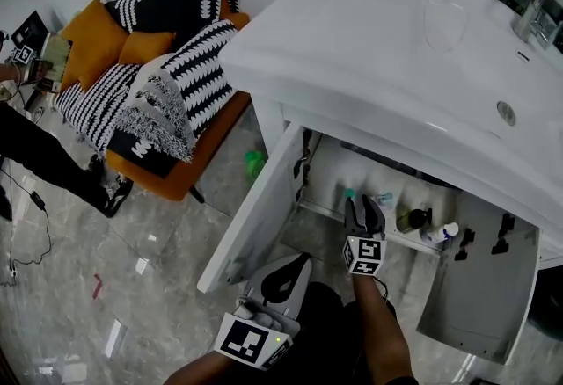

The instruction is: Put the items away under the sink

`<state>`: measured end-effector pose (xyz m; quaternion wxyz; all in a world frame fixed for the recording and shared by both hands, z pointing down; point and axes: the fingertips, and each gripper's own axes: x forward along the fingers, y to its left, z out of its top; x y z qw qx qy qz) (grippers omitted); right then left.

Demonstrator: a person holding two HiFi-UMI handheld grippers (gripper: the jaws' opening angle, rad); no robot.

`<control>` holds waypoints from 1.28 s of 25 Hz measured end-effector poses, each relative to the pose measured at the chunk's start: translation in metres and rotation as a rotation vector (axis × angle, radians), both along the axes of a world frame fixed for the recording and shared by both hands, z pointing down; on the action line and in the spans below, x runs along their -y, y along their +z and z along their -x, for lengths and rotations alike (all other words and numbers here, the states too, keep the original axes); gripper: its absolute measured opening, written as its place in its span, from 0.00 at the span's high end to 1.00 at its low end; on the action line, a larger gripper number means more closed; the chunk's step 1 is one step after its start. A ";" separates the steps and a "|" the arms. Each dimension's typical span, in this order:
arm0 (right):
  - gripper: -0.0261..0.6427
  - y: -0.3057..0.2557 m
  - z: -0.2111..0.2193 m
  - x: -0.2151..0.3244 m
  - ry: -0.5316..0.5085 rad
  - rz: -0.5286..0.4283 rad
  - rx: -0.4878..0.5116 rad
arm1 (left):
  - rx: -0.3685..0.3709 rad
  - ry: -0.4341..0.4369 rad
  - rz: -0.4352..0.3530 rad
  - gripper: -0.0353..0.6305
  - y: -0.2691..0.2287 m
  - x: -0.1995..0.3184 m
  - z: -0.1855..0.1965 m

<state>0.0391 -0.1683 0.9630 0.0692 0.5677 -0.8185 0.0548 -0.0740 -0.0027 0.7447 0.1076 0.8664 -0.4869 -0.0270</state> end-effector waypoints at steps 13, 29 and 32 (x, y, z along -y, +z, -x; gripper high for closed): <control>0.74 -0.051 -0.002 -0.030 -0.021 0.011 0.039 | -0.012 -0.014 -0.018 0.94 -0.014 0.001 -0.004; 0.94 -0.146 -0.016 -0.067 0.011 0.148 0.056 | -0.007 0.000 0.068 0.94 -0.105 0.014 -0.010; 0.94 -0.169 -0.010 -0.076 0.004 0.197 0.065 | -0.004 -0.013 0.087 0.94 -0.136 0.013 -0.007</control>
